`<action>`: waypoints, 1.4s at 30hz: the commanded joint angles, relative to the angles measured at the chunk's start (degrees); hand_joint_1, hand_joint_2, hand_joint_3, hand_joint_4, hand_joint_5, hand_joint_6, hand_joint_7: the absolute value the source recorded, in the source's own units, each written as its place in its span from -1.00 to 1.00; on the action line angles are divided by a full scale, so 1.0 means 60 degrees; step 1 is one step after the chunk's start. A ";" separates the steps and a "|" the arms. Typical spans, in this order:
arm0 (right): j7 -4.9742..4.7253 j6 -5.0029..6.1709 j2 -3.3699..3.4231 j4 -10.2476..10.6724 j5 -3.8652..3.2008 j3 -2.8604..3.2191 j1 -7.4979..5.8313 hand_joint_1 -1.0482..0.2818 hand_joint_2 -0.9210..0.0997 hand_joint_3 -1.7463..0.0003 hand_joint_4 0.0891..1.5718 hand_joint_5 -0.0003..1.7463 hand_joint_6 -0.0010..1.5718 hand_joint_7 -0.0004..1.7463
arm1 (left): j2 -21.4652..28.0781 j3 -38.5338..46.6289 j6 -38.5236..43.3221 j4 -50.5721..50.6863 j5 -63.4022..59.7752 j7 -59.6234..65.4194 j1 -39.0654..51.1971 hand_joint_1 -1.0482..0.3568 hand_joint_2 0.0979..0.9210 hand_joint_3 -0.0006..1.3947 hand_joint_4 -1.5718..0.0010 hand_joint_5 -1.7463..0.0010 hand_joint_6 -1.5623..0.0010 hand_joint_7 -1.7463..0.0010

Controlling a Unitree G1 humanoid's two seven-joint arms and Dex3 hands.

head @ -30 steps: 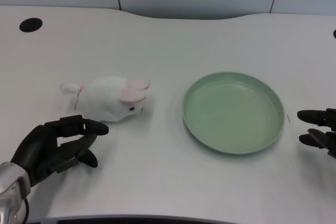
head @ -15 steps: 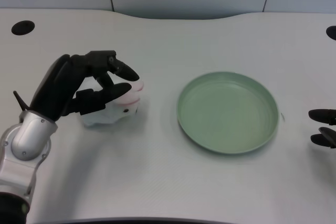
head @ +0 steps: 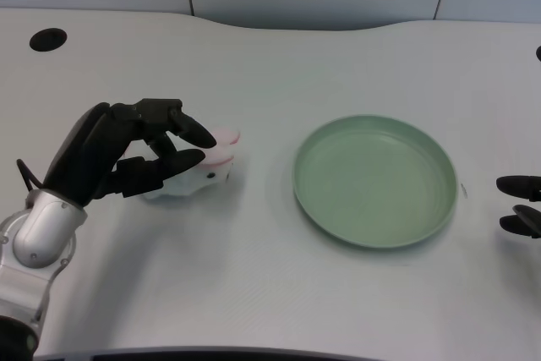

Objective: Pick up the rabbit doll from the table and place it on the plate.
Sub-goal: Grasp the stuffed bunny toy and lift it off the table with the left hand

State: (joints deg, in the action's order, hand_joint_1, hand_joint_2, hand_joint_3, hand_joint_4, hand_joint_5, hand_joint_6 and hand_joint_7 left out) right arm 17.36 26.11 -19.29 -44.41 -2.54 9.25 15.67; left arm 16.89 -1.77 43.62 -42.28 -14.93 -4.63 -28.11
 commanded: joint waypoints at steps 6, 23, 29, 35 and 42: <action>-0.0149 -0.0065 -0.0002 0.0017 -0.0110 0.0055 -0.0011 -0.03 -1.00 0.78 0.26 -0.99 0.17 -1.00 | 0.0594 -0.0072 -0.0147 0.0119 -0.0561 0.0586 -0.0085 -0.13 1.00 -0.71 -0.01 -0.40 -0.17 0.24; -0.0069 0.0225 0.0198 0.0089 -0.0189 0.0020 -0.0178 -0.04 -1.00 0.78 0.27 -0.99 0.17 -0.99 | 0.2447 -0.0914 -0.1214 0.1320 -0.2784 0.0844 -0.0695 -0.39 1.00 -0.94 0.20 0.75 0.27 1.00; -0.0077 -0.0023 0.0170 0.0481 -0.0157 0.0008 -0.0358 -0.04 -1.00 0.78 0.24 -1.00 0.16 -1.00 | 0.2744 -0.1630 -0.2612 0.1995 -0.3293 -0.0672 -0.1095 -0.55 1.00 -0.92 0.60 0.96 0.65 1.00; -0.0248 -0.0121 0.0194 0.0899 -0.0058 -0.0045 -0.0591 -0.03 -1.00 0.78 0.25 -0.99 0.16 -1.00 | 0.2539 -0.2454 -0.3594 0.1667 -0.3583 -0.1858 -0.1930 -0.75 1.00 -0.96 0.91 1.00 0.87 1.00; -0.0502 -0.0736 0.0191 0.1842 0.0137 -0.0132 -0.1004 -0.07 -1.00 0.77 0.25 -1.00 0.15 -1.00 | 0.1945 -0.3312 -0.4277 0.0214 -0.3776 -0.2476 -0.3041 -0.89 1.00 -0.96 1.00 1.00 0.93 0.99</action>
State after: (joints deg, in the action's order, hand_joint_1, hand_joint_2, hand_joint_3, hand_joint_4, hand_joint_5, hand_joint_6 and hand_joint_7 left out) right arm 14.94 22.65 -17.70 -34.45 -1.84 8.37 10.83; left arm 28.72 -20.83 18.37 -39.07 -37.17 -18.90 -44.98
